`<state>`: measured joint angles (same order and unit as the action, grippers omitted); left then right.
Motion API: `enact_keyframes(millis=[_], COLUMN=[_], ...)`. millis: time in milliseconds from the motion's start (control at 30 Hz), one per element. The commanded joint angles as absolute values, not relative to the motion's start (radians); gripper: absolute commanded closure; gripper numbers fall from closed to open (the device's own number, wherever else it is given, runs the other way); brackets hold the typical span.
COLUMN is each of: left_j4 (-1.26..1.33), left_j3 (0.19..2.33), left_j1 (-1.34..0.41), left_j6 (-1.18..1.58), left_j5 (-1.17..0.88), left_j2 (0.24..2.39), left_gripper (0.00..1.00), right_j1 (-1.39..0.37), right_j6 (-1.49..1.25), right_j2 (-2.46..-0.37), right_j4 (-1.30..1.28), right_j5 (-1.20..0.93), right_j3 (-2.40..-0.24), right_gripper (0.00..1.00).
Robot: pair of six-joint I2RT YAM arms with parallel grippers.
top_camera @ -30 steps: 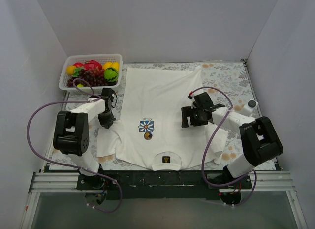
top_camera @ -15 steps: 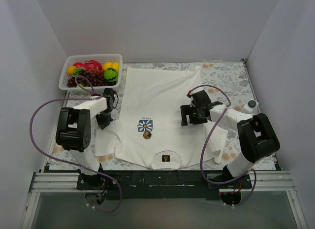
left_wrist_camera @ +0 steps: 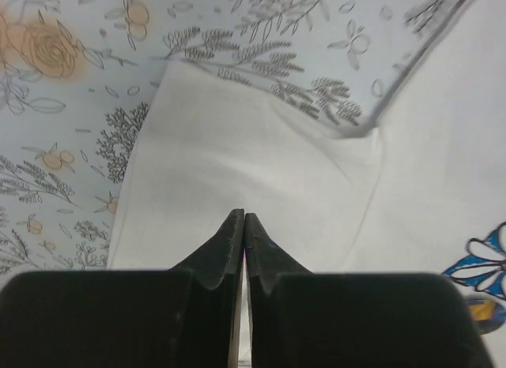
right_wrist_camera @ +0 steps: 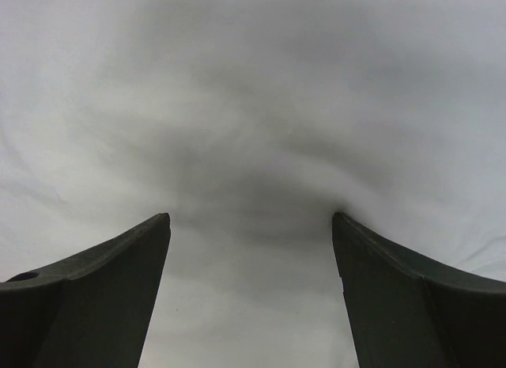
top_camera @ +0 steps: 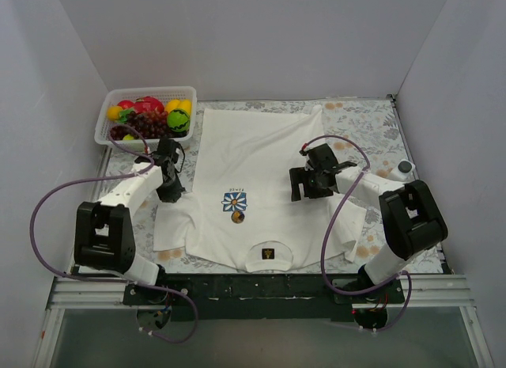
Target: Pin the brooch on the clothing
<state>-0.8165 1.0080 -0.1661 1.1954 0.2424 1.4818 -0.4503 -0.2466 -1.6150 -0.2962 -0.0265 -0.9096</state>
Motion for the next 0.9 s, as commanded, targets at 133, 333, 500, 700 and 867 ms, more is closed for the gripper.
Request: enact_keyframes(millis=[133, 333, 500, 700, 867], left_j4=[-0.908, -0.903, -0.914, -0.982, -1.042], left_j3=[0.986, 0.988, 0.997, 1.043, 1.091], left_j1=[-0.236, -0.256, -0.282, -0.321, -0.327], left_j6=[1.244, 1.224, 1.226, 1.252, 1.273], left_j5=[0.276, 0.310, 0.400, 0.546, 0.658], left_j2=[1.564, 1.696, 1.779, 1.867, 1.919], left_gripper=[1.00, 1.00, 1.00, 1.00, 1.00], right_j1=[-0.446, -0.448, -0.448, -0.448, -0.448], right_j6=[-0.233, -0.232, -0.232, -0.222, -0.219], right_j2=[-1.660, -1.658, -1.658, -1.666, -1.674], right_j4=[-0.333, -0.336, -0.341, -0.348, -0.357], right_j5=[0.020, 0.025, 0.043, 0.066, 0.086], right_j3=[-0.923, -0.930, -0.928, -0.934, -0.945], right_gripper=[0.09, 0.09, 0.09, 0.09, 0.09])
